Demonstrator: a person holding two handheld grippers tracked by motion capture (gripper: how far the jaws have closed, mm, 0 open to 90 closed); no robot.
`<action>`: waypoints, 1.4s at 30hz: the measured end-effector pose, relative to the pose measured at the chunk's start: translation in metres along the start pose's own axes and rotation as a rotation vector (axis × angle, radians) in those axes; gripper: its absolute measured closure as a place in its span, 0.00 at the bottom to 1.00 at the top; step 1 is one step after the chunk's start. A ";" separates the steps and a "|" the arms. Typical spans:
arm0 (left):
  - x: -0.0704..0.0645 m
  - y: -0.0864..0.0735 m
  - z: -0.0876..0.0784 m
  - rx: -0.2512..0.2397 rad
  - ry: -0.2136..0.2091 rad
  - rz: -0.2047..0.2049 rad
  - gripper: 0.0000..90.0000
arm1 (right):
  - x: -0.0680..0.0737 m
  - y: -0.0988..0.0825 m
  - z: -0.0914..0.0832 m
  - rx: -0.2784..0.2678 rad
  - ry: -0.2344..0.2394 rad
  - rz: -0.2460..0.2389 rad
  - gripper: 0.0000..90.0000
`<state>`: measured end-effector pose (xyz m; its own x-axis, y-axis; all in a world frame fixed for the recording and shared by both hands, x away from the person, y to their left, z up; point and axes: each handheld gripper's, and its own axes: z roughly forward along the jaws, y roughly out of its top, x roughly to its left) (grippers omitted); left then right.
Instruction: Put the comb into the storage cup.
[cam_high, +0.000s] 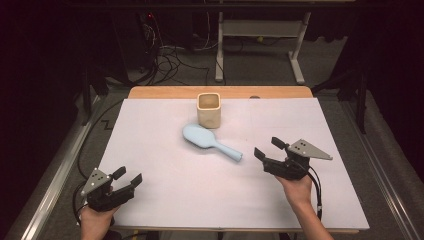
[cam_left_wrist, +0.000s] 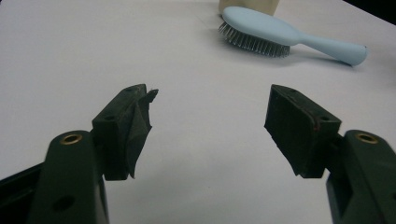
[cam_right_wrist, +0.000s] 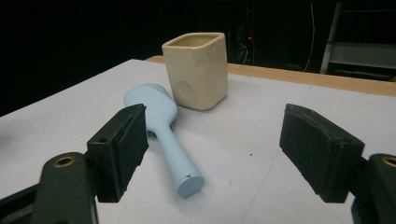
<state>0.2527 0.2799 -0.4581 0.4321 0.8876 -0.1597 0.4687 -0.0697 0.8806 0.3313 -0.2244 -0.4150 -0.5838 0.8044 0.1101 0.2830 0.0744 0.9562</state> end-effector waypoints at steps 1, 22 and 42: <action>0.000 0.000 0.000 0.000 0.000 0.000 0.35 | 0.000 0.000 0.001 0.001 0.001 0.000 0.27; -0.001 0.000 0.000 -0.001 -0.004 0.002 0.35 | 0.009 0.009 0.026 0.034 0.054 0.013 0.26; -0.001 0.000 0.000 0.000 -0.005 0.006 0.35 | 0.018 0.017 0.049 0.072 0.101 0.030 0.24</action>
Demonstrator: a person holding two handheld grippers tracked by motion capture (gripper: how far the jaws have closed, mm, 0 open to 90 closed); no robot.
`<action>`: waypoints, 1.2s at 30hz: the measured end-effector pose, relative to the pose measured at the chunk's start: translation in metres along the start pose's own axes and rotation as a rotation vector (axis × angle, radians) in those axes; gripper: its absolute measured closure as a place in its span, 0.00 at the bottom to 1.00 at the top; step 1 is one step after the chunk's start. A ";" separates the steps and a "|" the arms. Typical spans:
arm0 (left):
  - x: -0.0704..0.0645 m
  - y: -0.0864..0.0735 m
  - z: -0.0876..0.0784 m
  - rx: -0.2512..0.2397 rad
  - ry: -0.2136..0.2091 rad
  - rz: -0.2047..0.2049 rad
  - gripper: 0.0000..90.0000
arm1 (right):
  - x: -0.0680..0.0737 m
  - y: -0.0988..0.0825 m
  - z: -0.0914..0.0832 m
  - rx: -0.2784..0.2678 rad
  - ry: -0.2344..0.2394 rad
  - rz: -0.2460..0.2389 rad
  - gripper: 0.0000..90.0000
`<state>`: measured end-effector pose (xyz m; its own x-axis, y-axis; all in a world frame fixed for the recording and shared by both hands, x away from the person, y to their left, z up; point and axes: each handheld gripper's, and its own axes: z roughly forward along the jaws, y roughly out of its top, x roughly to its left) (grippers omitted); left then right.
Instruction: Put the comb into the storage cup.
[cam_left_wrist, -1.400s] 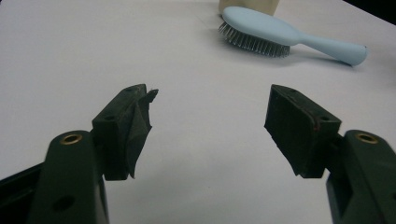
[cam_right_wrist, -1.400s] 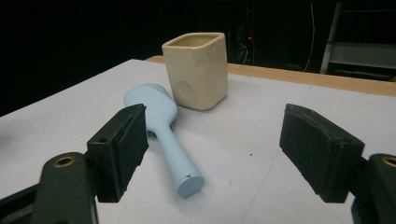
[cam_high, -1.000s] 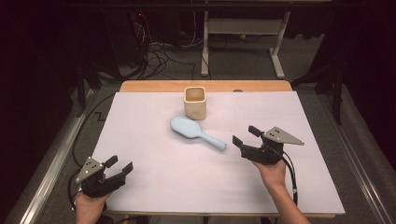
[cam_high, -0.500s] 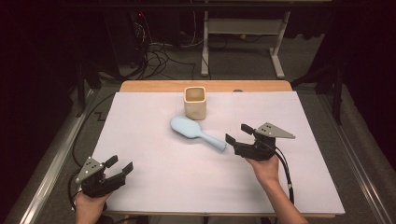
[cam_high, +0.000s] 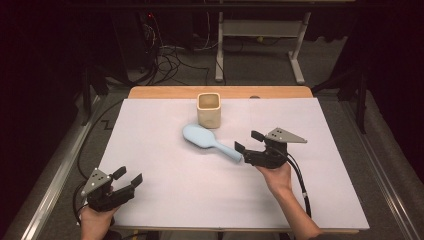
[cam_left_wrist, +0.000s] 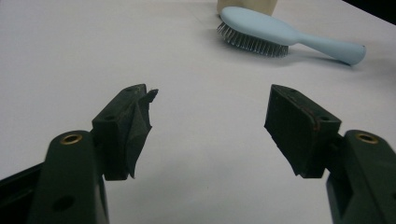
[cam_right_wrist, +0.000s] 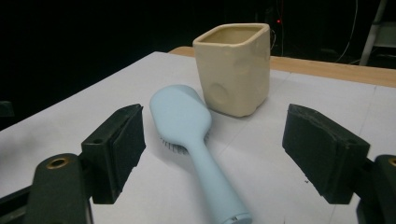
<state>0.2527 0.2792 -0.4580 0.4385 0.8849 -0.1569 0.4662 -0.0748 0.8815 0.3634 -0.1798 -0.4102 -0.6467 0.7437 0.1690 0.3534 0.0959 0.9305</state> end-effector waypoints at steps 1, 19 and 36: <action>0.000 0.000 0.000 0.000 0.000 0.002 0.35 | 0.000 0.001 0.001 0.005 0.006 0.005 0.24; 0.000 0.000 0.000 0.000 -0.008 -0.001 0.35 | -0.002 0.013 0.027 0.198 0.028 0.032 0.39; 0.000 0.000 0.001 0.001 -0.012 -0.001 0.35 | 0.012 0.034 0.062 0.443 0.005 -0.067 0.45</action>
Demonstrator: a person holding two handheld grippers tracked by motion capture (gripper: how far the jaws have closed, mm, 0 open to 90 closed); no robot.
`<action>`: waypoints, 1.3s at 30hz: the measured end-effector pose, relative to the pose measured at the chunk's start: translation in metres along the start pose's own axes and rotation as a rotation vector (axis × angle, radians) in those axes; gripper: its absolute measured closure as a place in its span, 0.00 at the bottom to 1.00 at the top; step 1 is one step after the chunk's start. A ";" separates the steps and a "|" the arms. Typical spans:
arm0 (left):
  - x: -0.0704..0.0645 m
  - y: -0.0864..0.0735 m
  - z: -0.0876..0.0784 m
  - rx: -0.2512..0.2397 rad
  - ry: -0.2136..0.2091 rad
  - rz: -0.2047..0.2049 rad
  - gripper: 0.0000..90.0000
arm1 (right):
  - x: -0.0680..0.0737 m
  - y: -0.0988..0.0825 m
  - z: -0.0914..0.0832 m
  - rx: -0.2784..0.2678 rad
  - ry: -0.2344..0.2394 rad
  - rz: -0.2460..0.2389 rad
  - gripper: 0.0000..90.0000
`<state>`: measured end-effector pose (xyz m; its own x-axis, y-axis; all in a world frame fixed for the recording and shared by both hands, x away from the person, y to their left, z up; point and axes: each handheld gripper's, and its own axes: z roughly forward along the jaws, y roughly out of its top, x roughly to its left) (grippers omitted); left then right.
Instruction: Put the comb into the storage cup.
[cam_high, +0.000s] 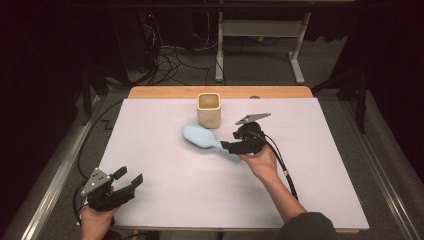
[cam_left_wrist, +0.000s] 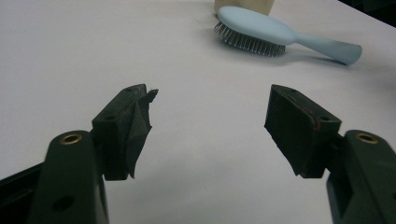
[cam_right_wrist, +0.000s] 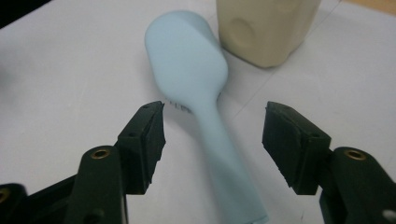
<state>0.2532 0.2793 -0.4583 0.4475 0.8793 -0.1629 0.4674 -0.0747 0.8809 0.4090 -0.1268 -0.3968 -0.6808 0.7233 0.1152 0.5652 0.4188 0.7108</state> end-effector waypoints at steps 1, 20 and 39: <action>0.000 0.000 0.000 0.001 0.000 0.000 0.35 | 0.000 0.002 0.004 0.032 0.006 0.005 0.46; 0.000 0.000 0.000 0.003 -0.003 0.005 0.35 | 0.017 0.029 0.046 0.302 -0.091 -0.113 0.57; -0.001 0.000 0.001 0.006 -0.002 0.013 0.35 | 0.022 0.031 0.082 0.398 -0.126 -0.154 0.60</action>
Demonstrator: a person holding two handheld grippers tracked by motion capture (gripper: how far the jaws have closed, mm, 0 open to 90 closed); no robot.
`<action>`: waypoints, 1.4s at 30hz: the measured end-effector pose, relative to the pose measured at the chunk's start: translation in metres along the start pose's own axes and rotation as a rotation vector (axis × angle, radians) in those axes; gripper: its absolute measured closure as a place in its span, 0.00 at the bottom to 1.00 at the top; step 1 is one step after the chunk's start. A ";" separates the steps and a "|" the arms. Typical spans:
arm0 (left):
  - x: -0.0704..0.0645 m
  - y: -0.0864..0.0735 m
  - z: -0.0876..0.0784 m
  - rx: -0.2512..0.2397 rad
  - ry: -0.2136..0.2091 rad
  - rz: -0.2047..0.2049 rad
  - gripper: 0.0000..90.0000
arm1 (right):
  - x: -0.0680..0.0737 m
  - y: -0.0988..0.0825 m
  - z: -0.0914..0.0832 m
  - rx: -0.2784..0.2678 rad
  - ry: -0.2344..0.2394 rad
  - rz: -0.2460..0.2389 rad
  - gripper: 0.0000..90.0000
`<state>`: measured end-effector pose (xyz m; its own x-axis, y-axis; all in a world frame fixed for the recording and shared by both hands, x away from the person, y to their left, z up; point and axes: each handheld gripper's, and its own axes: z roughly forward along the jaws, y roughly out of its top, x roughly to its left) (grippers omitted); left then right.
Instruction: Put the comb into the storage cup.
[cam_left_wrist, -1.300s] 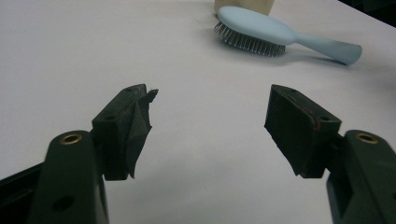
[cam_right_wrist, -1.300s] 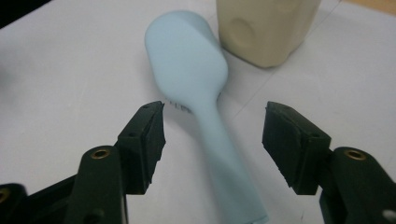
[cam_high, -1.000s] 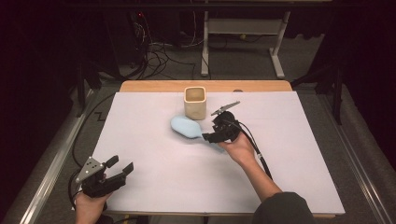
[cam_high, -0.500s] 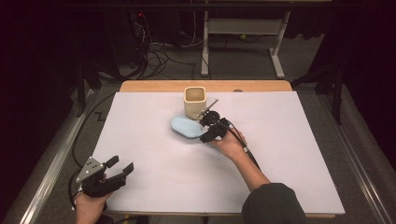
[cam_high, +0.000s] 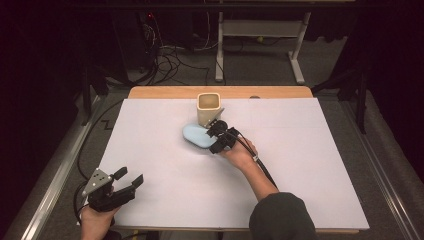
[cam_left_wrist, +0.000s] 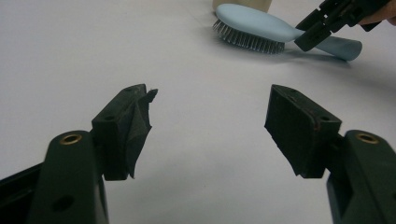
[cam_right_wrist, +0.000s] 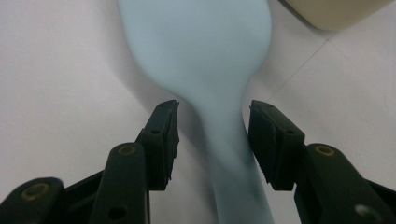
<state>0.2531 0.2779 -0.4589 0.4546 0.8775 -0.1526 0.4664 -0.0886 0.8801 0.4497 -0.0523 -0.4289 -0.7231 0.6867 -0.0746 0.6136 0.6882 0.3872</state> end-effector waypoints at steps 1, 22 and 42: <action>0.000 0.000 0.000 0.001 0.000 0.001 0.35 | 0.000 0.000 0.001 0.001 -0.002 -0.005 0.61; 0.001 0.000 0.000 -0.004 -0.010 -0.013 0.35 | 0.006 0.000 0.010 0.045 -0.072 -0.092 0.76; 0.001 0.000 0.002 0.004 -0.015 -0.013 0.35 | 0.005 -0.004 0.001 0.022 -0.002 -0.125 0.79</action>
<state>0.2549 0.2782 -0.4600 0.4596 0.8715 -0.1707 0.4752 -0.0789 0.8764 0.4439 -0.0517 -0.4316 -0.7939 0.5955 -0.1230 0.5254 0.7736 0.3544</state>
